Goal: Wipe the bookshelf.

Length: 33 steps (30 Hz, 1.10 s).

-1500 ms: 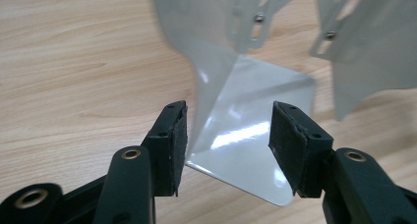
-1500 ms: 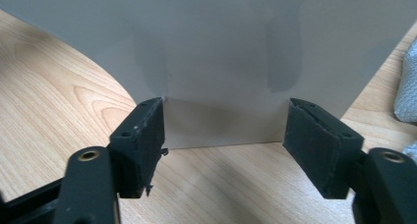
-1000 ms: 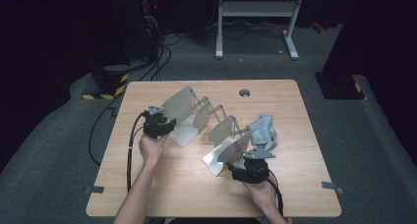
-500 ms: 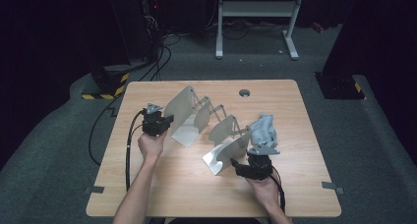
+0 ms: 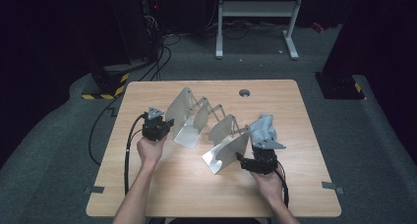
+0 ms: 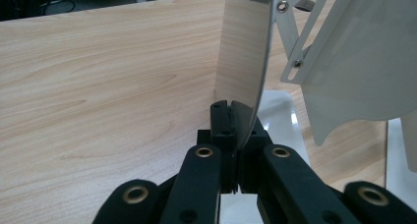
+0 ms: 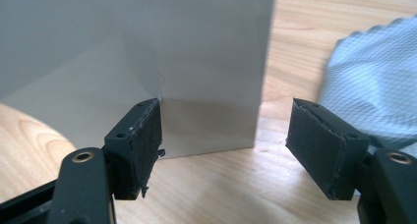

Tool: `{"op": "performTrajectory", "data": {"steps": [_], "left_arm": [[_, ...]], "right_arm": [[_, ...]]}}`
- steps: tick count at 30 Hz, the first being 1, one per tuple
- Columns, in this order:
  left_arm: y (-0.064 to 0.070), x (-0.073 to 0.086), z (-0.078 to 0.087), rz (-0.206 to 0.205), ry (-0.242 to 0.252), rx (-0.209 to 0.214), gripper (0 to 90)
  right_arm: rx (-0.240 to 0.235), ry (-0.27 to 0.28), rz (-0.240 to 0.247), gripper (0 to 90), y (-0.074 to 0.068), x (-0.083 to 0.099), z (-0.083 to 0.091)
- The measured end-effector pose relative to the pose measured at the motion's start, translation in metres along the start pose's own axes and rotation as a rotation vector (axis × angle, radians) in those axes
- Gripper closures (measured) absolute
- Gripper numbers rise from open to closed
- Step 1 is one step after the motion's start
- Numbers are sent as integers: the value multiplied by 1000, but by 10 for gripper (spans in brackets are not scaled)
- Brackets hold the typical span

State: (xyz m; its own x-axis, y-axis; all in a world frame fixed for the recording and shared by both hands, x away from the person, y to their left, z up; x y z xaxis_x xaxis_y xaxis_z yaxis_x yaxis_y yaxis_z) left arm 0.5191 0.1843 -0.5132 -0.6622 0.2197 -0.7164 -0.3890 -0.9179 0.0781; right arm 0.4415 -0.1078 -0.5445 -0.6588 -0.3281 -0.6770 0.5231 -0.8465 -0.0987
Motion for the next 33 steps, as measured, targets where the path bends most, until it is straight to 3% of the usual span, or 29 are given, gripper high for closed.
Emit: {"op": "performTrajectory", "data": {"steps": [10,23,28,33], "left_arm": [[5,8,8,-1,-5,-12,883],[23,12,11,-4,-23,-20,883],[30,10,9,-2,-26,-26,884],[31,10,8,-2,-27,-28,884]], "right_arm": [[16,3,-17,296,13,-6,1],[-48,5,40,250,-30,14,5],[-33,-3,57,173,-43,20,4],[11,-3,30,104,-50,23,0]]}}
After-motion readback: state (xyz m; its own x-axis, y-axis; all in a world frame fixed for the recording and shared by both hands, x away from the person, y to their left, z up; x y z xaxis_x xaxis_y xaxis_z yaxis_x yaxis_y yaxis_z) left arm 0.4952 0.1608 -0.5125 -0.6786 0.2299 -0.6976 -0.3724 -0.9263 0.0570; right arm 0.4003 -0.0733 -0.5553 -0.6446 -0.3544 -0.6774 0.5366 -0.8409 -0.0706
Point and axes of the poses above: each handheld gripper's, and its own axes: z roughly backward along the jaws, x roughly out of its underside, y roughly to its right, the point moved 10 cm from there along -z, roughly forward along the jaws, and after that the axes turned 10 degrees about -y, right-handed, at the moved point
